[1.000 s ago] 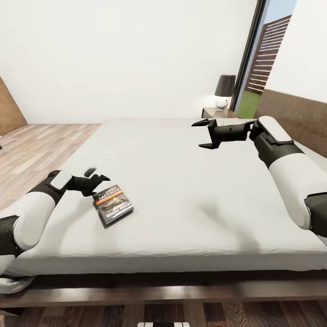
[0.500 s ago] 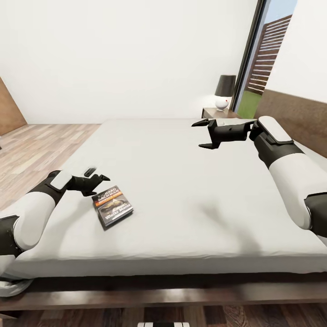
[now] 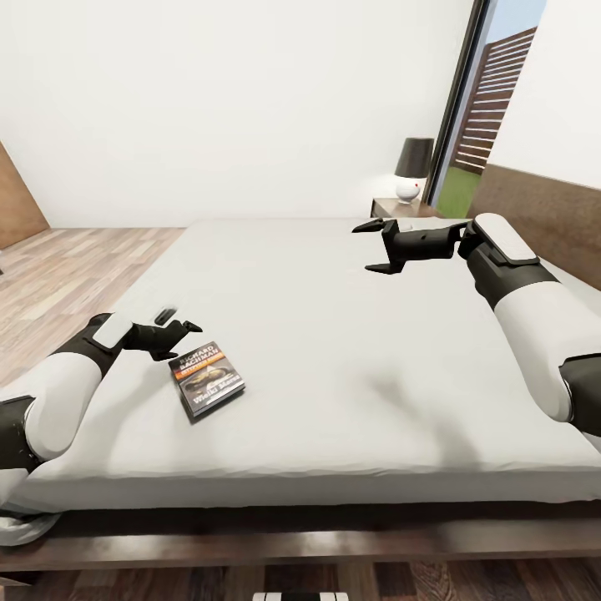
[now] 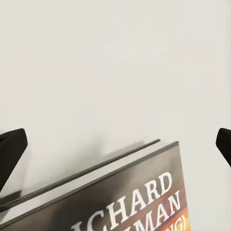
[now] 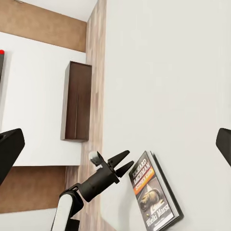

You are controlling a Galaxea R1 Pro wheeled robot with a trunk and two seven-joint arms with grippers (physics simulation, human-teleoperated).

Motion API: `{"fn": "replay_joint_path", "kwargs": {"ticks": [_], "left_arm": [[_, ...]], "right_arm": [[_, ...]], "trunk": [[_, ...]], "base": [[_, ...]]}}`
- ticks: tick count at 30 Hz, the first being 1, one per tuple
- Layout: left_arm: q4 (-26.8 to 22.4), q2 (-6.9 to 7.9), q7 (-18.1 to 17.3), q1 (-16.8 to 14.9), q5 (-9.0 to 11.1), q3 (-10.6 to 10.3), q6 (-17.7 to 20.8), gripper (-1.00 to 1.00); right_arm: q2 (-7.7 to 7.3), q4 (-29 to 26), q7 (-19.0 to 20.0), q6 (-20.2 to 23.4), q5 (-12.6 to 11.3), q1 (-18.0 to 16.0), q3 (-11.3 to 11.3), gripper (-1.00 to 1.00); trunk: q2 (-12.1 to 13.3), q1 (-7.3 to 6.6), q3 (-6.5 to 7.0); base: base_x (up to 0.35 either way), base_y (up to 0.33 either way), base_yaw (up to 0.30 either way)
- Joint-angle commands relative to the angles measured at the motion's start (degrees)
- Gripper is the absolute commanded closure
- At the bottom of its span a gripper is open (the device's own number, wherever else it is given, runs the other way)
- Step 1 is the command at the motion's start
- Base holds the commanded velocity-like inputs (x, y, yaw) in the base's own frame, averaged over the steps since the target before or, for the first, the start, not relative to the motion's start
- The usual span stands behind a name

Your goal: In the bedroom, move the book from the bed onto either nightstand, and place the two sandals side by side next to the bed.

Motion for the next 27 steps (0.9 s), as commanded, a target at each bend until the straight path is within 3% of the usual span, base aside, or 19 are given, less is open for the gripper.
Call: {"fn": "replay_joint_path", "kwargs": {"ticks": [1, 27], "left_arm": [[0.0, -0.02, -0.11, -0.01, -0.4, 0.26, 0.27, -1.0], [-0.05, -0.04, -0.09, -0.01, -0.41, 0.32, 0.36, -1.0]], "right_arm": [[-0.07, -0.05, -0.36, 0.0, -0.51, -0.05, 0.29, -1.0], [-0.07, -0.05, -0.36, 0.0, -0.52, -0.05, 0.29, -1.0]], "trunk": [[-0.02, -0.01, -0.06], [-0.02, -0.01, -0.06]], "base": [[0.0, 0.0, 0.0], [0.0, -0.05, 0.0]]}}
